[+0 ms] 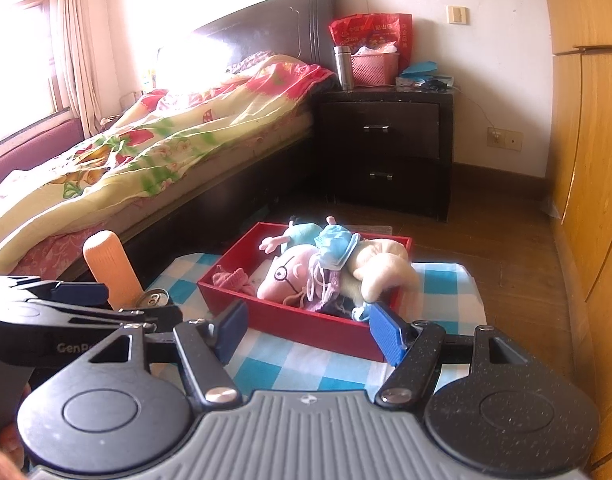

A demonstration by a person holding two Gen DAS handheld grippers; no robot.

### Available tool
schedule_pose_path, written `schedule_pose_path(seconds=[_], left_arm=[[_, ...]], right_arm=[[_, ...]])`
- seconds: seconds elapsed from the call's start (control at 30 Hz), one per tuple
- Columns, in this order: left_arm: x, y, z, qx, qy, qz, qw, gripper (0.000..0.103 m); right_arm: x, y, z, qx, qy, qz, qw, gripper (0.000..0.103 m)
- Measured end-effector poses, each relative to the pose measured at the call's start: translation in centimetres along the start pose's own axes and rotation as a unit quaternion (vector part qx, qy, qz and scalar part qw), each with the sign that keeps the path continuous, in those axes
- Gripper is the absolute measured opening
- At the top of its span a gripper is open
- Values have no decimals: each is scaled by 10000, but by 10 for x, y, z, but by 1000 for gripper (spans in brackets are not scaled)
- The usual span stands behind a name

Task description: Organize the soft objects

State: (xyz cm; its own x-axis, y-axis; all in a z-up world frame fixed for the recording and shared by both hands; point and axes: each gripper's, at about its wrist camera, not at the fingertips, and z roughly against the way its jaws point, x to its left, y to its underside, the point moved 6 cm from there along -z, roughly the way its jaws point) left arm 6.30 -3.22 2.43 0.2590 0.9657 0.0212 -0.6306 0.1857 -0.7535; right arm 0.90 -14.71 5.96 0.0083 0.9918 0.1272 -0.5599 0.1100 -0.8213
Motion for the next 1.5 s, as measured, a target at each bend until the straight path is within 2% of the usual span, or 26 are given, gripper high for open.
schedule_pose_path(seconds=[0.4,0.6,1.0,1.3,1.5], left_arm=[[-3,3,0,3,-12,66,10000,85],[1,3,1,-14,0,309,9995,85],[-2,0,8,-236,-298,153,9992,85],[-2,-1,9,-317,-221,163,9991,85],[2,-1,6,-227,124,441,9987,88]], right_arm=[[2,3,-3,23,19,-16,10000,49],[3,3,-5,-10,32,-86,10000,49],[1,4,-5,-10,-25,-254,9997,49],[-2,3,-4,-34,-37,-285,9996,49],[-3,1,0,-116,-91,-333,9993,49]])
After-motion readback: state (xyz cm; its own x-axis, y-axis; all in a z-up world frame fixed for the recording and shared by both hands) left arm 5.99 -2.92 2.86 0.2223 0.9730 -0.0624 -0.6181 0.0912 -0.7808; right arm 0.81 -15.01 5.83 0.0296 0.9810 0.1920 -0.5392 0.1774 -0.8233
